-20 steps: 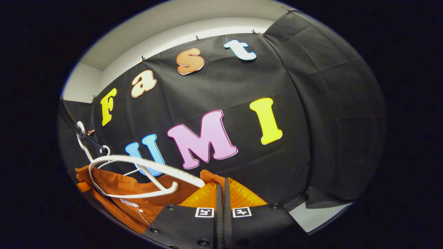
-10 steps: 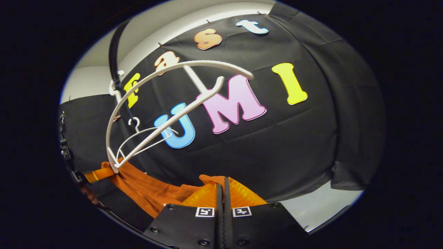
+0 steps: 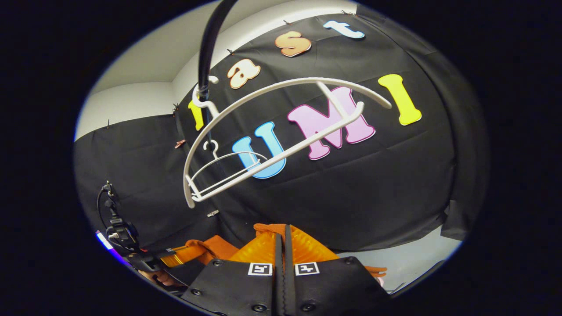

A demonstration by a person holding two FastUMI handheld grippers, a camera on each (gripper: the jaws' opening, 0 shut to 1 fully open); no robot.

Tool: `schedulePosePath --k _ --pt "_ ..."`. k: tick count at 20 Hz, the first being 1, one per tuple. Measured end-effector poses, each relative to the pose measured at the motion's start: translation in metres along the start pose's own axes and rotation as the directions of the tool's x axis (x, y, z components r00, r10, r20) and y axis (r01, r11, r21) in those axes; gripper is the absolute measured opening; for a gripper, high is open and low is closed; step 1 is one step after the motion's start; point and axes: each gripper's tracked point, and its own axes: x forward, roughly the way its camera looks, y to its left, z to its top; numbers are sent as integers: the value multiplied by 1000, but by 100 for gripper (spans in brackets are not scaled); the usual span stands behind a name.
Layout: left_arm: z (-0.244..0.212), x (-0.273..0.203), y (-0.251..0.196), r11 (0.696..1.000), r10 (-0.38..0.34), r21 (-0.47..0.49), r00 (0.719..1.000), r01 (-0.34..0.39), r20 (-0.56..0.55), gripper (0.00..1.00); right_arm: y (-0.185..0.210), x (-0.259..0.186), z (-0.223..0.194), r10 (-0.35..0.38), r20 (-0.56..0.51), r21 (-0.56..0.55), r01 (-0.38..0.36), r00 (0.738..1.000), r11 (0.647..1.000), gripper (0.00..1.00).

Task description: Grasp the clothes on the hanger with both hands and then place them into the laundry hamper below.

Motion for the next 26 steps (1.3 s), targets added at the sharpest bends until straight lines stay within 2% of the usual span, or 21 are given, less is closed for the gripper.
schedulePosePath --k 3,6,9,12,13,14,19,20,23,26 --pt "5 -3 -34 998 -66 0 998 66 4 5 20 -3 3 27 1 2 -27 1000 1000 4" --pt "33 -9 -69 988 -146 -35 988 148 49 5 45 -5 20 73 22 -1 -73 997 997 4" --pt "67 -13 -94 977 -197 -60 975 204 104 5 68 -3 43 115 49 -15 -114 992 993 4" --pt "85 -14 -107 963 -231 -106 963 246 137 5 76 -3 49 135 47 -20 -134 990 991 4" --pt "83 -11 -110 963 -235 -101 962 250 136 4 73 -3 48 134 44 -27 -133 990 991 0" --pt "74 -8 -110 964 -237 -92 964 249 122 5 69 -3 41 126 34 -32 -125 991 992 4" --pt "-5 19 -102 969 -226 -101 974 225 0 2 10 6 -29 30 -98 -50 -35 995 998 4" --pt "-25 26 -101 971 -222 -98 975 218 -30 5 -4 8 -46 7 -133 -68 -17 991 998 4" --pt "-84 46 -96 978 -196 -97 970 183 -146 5 -48 12 -100 -68 -237 -122 40 969 992 4" --pt "-139 65 -92 983 -178 -85 950 161 -257 5 -84 15 -150 -142 -336 -145 98 931 985 4"
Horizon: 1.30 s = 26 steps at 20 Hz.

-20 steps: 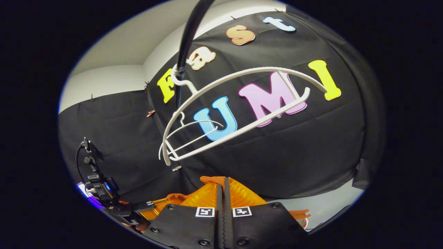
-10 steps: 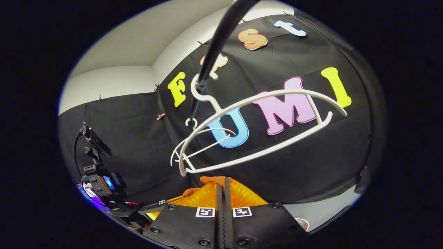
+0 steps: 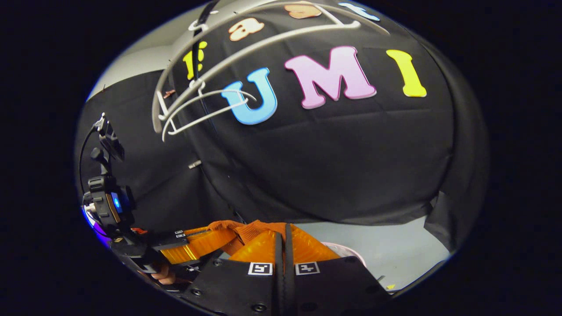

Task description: Grasp the clothes on the hanger with both hands and then place them into the laundry hamper below.

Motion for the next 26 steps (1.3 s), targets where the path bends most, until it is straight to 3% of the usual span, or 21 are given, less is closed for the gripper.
schedulePosePath --k 3,6,11,12,13,16,17,22,26 --pt "-53 22 8 998 43 52 989 -36 -140 5 -33 18 -51 -83 -134 -38 78 987 996 5" --pt "-97 37 14 995 67 93 964 -45 -258 5 -59 29 -97 -172 -256 -99 151 951 984 5" --pt "-155 44 19 994 105 78 922 -81 -373 5 -87 36 -144 -255 -366 -134 220 895 966 5" --pt "-162 46 16 994 105 75 916 -82 -388 5 -91 35 -151 -265 -382 -129 232 885 964 1" --pt "-165 45 12 994 102 72 911 -80 -399 6 -95 34 -155 -286 -390 -134 253 875 958 25" --pt "-171 43 17 989 137 113 900 -98 -414 73 -112 34 -158 -339 -389 -168 296 857 940 97" --pt "-170 41 18 989 137 115 896 -97 -422 95 -114 33 -157 -348 -383 -177 302 856 937 99" --pt "-175 34 13 991 130 79 892 -106 -432 96 -108 25 -175 -320 -405 -167 275 856 947 99" --pt "-161 21 17 990 140 81 910 -118 -391 96 -93 11 -168 -319 -371 -135 289 872 948 99"
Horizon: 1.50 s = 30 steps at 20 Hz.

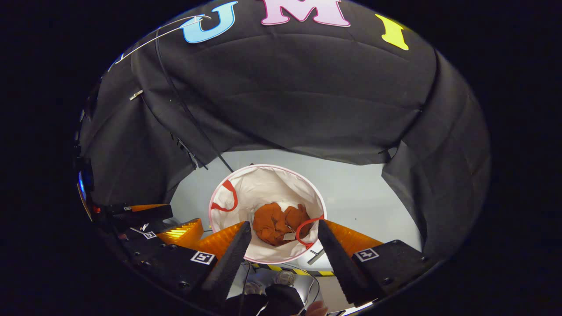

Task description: Grasp the clothes on the hanger with both hands and then place them into the laundry hamper below.

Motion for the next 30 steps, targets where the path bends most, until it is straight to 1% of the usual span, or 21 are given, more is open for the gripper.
schedulePosePath --k 4,6,9,11,13,17,22,24,25,26,29,30 --pt "24 -36 6 1000 8 0 993 -8 120 96 2 -34 17 -40 93 -19 42 995 999 99" --pt "44 -63 5 1000 1 -24 975 4 221 96 5 -53 29 -62 149 -4 63 987 998 99" --pt "56 -105 8 999 -16 -26 955 25 297 95 14 -92 51 -87 245 22 84 966 996 99" --pt "69 -139 15 1000 -1 9 934 -3 358 95 22 -117 68 -92 317 30 87 944 996 99" --pt "82 -171 18 999 10 32 908 -25 418 96 25 -148 88 -105 386 29 102 916 994 99" --pt "102 -232 18 1000 14 12 855 -24 518 95 29 -223 117 -122 515 46 115 848 992 99" --pt "116 -316 11 999 2 33 779 -29 627 95 37 -303 144 -136 626 78 113 768 991 99" --pt "120 -332 9 999 -9 29 749 -14 662 95 45 -330 157 -139 666 76 119 733 990 99" --pt "123 -344 7 999 -18 32 735 -5 678 95 49 -344 163 -138 684 70 124 716 990 94" --pt "126 -356 6 999 -22 33 722 -1 692 95 54 -358 168 -135 704 62 129 698 990 99" --pt "128 -389 4 999 -34 38 683 10 729 95 69 -397 178 -124 747 42 139 654 989 98" --pt "129 -399 3 999 -39 41 668 14 743 92 72 -412 179 -123 761 43 139 637 989 98"
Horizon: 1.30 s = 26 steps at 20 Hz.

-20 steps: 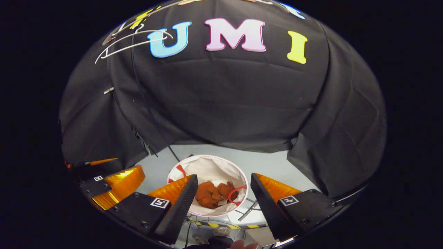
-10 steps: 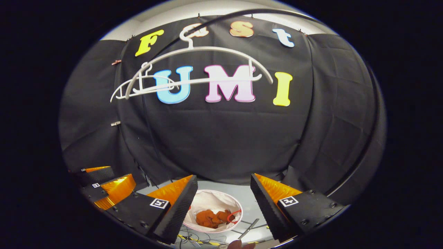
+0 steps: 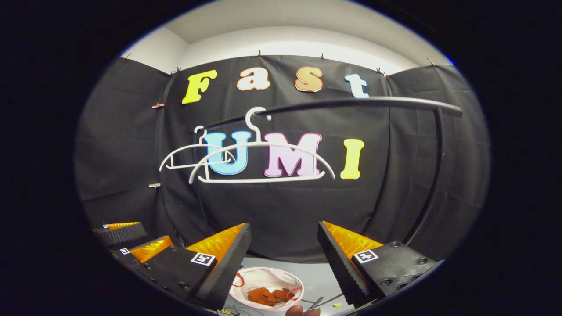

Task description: Grasp the clothes on the hanger with both hands and then place them into the laundry hamper below.

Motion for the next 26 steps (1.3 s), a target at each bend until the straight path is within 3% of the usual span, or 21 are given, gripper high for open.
schedulePosePath --k 6,12,24,26 --pt "47 -28 3 1000 -2 24 996 0 90 92 2 -31 67 -24 138 41 18 990 999 96" --pt "66 -46 17 1000 17 13 991 -19 134 95 -8 -41 97 -66 210 59 55 976 997 99" --pt "63 -47 31 996 25 77 990 -36 136 92 -2 -40 89 -84 219 54 74 972 996 98" --pt "64 -48 31 997 22 74 991 -33 135 95 0 -39 86 -78 214 47 70 974 996 98"
